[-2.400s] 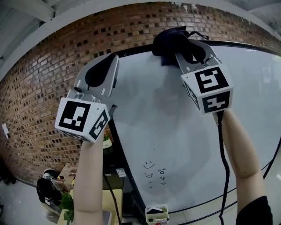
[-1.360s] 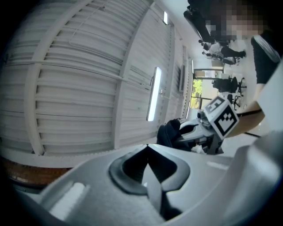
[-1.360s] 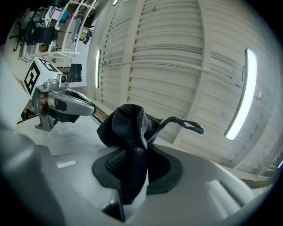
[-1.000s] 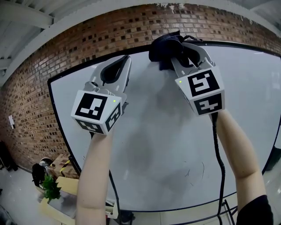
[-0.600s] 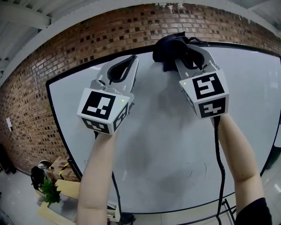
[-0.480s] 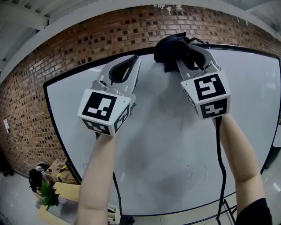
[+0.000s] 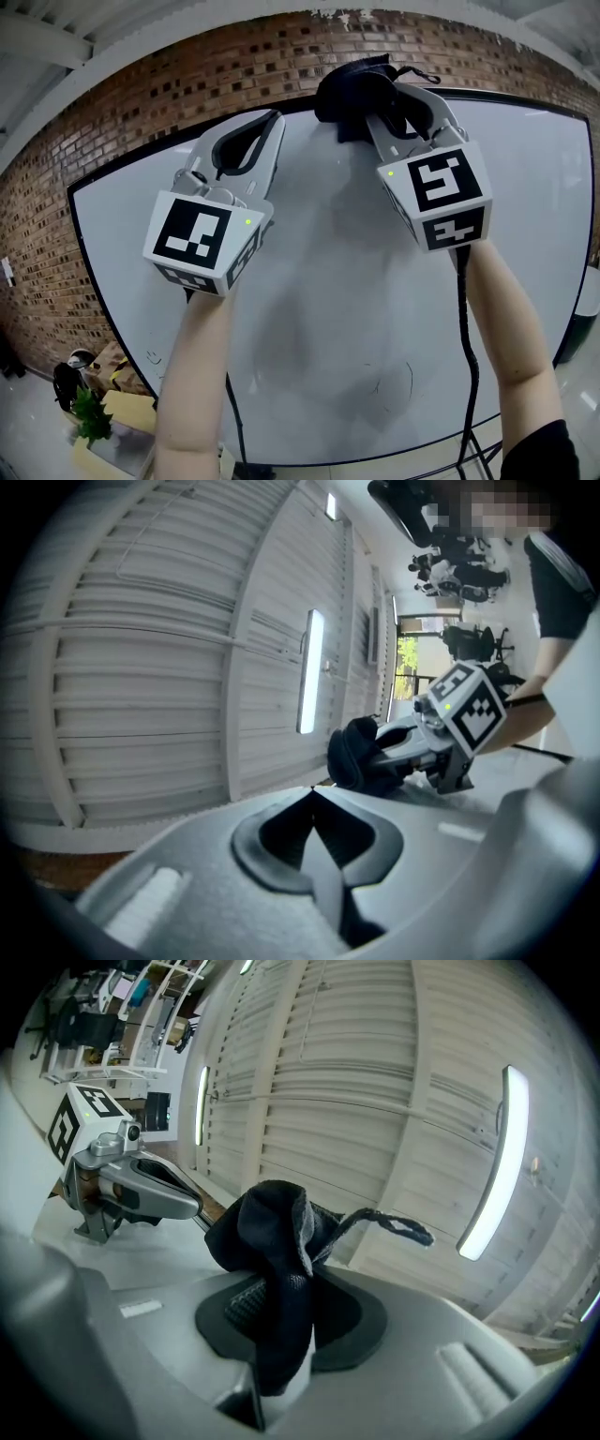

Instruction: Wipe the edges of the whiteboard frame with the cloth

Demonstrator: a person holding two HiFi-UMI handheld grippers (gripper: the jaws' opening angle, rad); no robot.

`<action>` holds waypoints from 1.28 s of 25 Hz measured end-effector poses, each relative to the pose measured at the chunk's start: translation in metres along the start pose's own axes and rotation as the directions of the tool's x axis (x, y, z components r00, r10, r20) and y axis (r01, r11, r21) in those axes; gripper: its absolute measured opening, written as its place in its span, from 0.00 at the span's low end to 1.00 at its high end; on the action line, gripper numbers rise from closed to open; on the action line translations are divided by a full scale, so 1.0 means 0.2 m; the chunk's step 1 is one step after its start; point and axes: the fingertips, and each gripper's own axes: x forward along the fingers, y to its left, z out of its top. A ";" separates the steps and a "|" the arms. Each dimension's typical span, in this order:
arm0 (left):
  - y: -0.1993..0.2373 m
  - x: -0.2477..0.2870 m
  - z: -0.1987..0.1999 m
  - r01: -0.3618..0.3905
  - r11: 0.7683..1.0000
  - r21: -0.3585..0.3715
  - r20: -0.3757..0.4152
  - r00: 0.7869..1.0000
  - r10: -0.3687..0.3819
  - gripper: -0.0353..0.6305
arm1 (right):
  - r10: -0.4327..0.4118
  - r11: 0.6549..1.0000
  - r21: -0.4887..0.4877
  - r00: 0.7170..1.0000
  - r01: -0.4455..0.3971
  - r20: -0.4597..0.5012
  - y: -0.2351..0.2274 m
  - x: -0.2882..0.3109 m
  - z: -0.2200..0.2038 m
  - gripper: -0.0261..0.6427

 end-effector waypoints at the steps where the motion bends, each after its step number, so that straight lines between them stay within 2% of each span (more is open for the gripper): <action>1: -0.02 0.02 0.01 -0.005 1.000 0.007 0.000 1.000 0.005 0.06 | 0.004 1.000 -0.003 1.000 -0.004 0.008 -0.03 -0.02 -0.01 0.16; 5: -0.11 0.12 0.04 -0.032 0.999 0.011 0.005 0.999 0.032 0.06 | 0.023 1.000 0.001 0.999 -0.023 0.026 -0.16 -0.07 -0.07 0.16; 13: -0.28 0.27 0.13 -0.096 0.995 0.037 0.002 0.995 0.096 0.06 | 0.012 0.999 -0.050 0.999 -0.010 0.046 -0.41 -0.19 -0.16 0.16; 19: -0.42 0.40 0.16 -0.071 0.995 0.072 -0.004 0.997 0.072 0.06 | 0.011 0.997 -0.081 0.999 -0.007 0.037 -0.54 -0.25 -0.22 0.16; 24: -0.50 0.49 0.23 -0.089 0.994 0.062 -0.019 0.996 0.090 0.06 | 0.005 0.992 -0.123 0.999 -0.001 0.032 -0.67 -0.31 -0.25 0.16; 28: -0.60 0.58 0.22 -0.066 0.995 0.074 -0.014 0.998 0.067 0.06 | 0.004 0.989 -0.149 1.000 -0.002 0.012 -0.79 -0.36 -0.30 0.16; 32: -0.66 0.64 0.25 -0.085 0.993 0.081 -0.030 0.996 0.088 0.06 | 0.013 0.989 -0.149 1.000 -0.013 -0.002 -0.89 -0.40 -0.36 0.16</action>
